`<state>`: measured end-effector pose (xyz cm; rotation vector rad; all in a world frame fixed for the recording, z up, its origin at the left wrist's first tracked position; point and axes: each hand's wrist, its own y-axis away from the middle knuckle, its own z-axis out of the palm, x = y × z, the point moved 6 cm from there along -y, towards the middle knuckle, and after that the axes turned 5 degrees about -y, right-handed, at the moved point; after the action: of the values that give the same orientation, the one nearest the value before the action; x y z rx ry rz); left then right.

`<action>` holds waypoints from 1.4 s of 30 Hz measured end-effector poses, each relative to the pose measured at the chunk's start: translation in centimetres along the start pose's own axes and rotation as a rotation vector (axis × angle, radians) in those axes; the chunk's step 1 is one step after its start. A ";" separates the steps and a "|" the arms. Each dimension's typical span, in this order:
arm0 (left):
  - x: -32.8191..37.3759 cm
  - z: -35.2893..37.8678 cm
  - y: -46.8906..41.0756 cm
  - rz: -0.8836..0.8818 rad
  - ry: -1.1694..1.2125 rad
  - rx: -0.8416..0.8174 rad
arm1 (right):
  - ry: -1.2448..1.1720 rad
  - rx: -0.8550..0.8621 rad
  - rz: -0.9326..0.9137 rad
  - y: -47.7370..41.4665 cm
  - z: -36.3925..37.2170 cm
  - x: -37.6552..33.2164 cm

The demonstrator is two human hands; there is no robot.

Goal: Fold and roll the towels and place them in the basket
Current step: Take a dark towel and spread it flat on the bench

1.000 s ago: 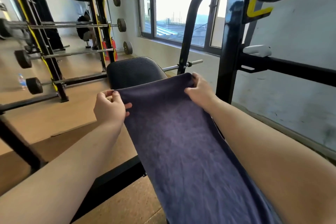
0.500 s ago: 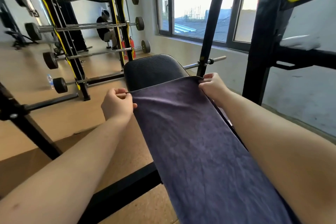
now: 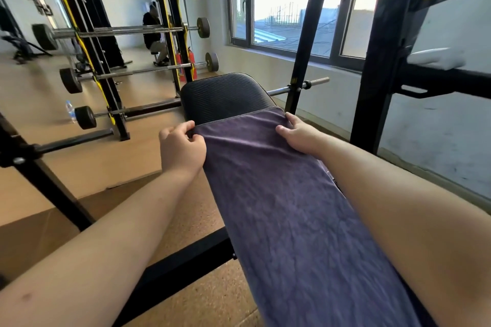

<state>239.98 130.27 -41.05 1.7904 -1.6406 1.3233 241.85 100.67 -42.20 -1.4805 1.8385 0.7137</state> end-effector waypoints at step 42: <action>1.9 3.1 34.9 0.418 -0.295 -0.744 | 0.072 0.019 0.324 34.1 -4.3 19.1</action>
<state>208.97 117.99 -51.87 1.2570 -2.3482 0.4440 205.18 92.75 -54.02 -1.2221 2.1627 0.8002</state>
